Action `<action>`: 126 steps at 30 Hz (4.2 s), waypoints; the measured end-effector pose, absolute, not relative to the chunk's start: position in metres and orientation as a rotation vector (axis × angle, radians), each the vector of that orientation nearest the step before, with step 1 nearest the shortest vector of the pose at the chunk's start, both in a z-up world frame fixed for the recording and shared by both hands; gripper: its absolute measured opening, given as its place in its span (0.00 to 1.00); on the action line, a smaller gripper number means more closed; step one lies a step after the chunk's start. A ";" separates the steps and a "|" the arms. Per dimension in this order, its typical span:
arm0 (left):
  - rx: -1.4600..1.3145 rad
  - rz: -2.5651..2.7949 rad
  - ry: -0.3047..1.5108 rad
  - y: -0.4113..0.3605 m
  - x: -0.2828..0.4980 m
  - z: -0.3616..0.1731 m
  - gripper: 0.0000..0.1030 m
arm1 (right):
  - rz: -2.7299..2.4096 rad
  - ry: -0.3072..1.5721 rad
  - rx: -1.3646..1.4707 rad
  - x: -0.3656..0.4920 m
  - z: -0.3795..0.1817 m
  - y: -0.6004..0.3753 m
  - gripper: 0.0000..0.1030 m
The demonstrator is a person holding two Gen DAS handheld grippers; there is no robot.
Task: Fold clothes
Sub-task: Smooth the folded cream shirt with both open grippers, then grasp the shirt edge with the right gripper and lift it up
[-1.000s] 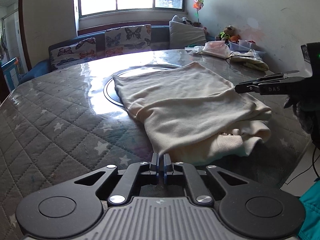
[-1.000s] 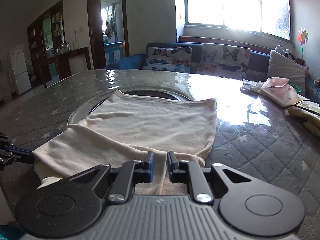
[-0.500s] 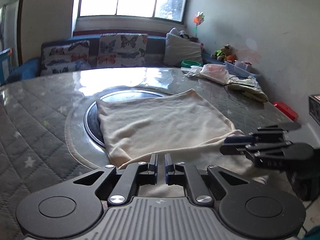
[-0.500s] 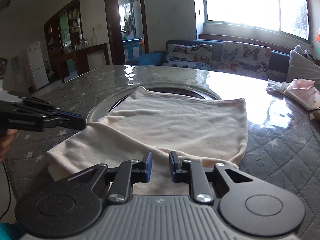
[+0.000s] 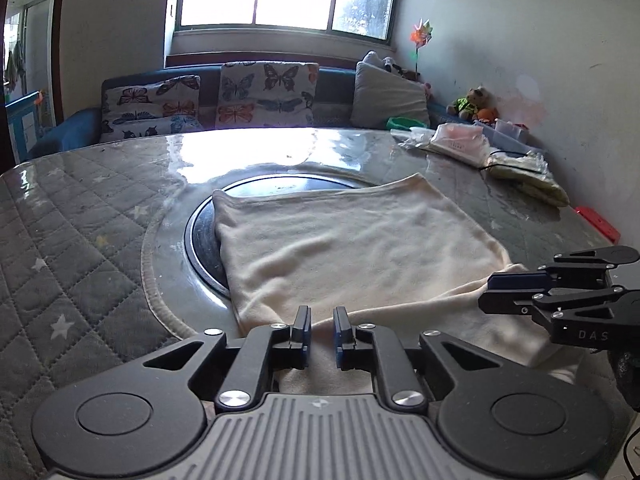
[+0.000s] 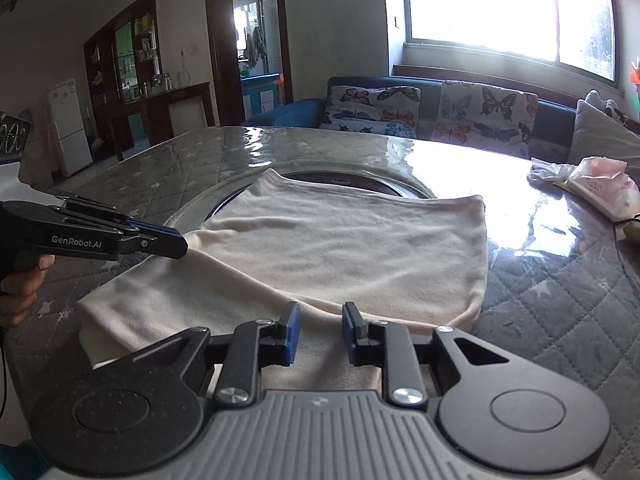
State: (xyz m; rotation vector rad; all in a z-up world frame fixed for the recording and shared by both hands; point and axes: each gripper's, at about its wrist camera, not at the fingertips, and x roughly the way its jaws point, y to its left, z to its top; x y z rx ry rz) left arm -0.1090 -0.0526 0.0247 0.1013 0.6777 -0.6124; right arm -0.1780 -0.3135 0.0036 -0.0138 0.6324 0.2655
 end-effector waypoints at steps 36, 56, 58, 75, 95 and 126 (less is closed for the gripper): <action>0.219 -0.722 0.633 -0.069 -0.177 0.027 0.42 | 0.295 0.606 -0.074 -0.246 0.011 -0.330 0.39; 0.367 -0.895 0.607 -0.058 -0.213 0.027 0.49 | 0.361 0.640 -0.179 -0.260 0.014 -0.326 0.45; 0.375 -0.915 0.601 -0.054 -0.216 0.027 0.49 | 0.373 0.640 -0.202 -0.263 0.016 -0.326 0.47; 0.454 -0.979 0.497 -0.066 -0.234 0.014 0.32 | 0.469 0.654 -0.449 -0.283 0.004 -0.310 0.61; 0.267 -0.915 0.513 -0.068 -0.182 0.038 0.18 | 0.518 0.593 -0.403 -0.239 0.000 -0.296 0.30; 0.509 -0.874 0.436 -0.027 -0.224 0.040 0.07 | 0.567 0.560 -0.202 -0.254 0.047 -0.302 0.07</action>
